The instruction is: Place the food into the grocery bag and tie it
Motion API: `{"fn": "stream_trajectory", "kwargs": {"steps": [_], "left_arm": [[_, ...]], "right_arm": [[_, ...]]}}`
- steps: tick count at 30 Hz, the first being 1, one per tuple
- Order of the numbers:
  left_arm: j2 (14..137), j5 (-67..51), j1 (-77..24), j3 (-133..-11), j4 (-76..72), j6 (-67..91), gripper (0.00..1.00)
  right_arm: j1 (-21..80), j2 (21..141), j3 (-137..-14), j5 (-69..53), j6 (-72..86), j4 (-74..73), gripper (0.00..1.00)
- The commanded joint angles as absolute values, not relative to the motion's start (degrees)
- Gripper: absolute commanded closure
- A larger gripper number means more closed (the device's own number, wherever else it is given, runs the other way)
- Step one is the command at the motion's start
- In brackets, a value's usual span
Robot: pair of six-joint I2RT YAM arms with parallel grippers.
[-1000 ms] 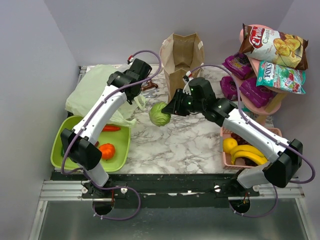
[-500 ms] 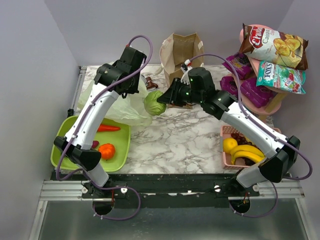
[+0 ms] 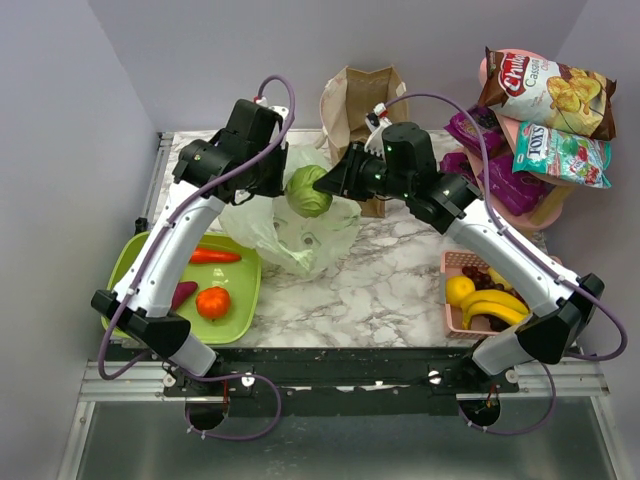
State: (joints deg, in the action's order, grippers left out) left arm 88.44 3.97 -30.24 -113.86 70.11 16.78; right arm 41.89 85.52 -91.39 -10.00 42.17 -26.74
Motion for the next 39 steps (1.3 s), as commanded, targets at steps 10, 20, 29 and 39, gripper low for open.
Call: {"fn": "stream_trajectory", "kwargs": {"steps": [10, 20, 29, 39], "left_arm": [[91.20, -2.99, -30.59, -108.09, 62.40, 18.59, 1.00], [92.52, -4.30, -30.55, -110.60, 62.98, 19.14, 1.00], [92.49, -5.18, -30.57, -110.36, 62.94, 19.76, 1.00], [92.63, -5.19, -30.57, -110.05, 62.97, 20.66, 1.00]], "right_arm": [[41.93, 84.99, -85.11, -13.93, 42.28, -26.25, 0.93], [42.10, 88.00, -87.33, -11.85, 43.84, -29.07, 0.93], [42.06, 93.99, -95.62, -6.10, 45.25, -31.67, 0.89], [42.09, 96.37, -99.12, -7.26, 44.54, -33.32, 0.18]]}}
